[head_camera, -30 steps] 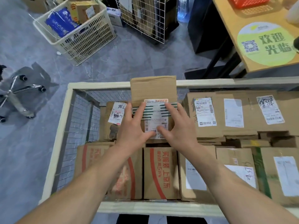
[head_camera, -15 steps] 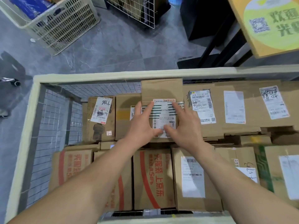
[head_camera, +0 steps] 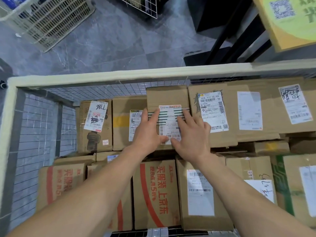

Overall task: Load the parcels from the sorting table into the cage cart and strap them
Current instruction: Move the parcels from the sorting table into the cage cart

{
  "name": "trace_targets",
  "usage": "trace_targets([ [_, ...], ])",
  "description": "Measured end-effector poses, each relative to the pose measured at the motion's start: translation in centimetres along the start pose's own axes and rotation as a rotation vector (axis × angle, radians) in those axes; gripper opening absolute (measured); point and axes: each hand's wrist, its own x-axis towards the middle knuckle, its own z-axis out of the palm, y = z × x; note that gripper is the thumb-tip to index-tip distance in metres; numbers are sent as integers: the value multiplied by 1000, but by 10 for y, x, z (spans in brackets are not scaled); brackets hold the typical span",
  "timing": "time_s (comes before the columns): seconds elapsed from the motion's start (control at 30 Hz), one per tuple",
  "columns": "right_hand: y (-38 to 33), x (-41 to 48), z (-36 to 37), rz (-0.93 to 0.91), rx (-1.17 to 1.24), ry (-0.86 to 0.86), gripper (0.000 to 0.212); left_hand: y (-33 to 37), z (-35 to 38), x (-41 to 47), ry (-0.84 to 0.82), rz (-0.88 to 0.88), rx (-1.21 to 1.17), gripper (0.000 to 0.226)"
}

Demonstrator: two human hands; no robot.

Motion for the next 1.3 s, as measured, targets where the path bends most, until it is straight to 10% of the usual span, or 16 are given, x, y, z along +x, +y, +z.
trace_targets([
  [0.67, 15, -19, -97, -130, 88, -30, 60, 55, -41, -61, 166, 130, 389, 82],
  [1.3, 42, -240, -260, 517, -46, 391, 72, 228, -98, -232, 198, 868, 498, 80],
])
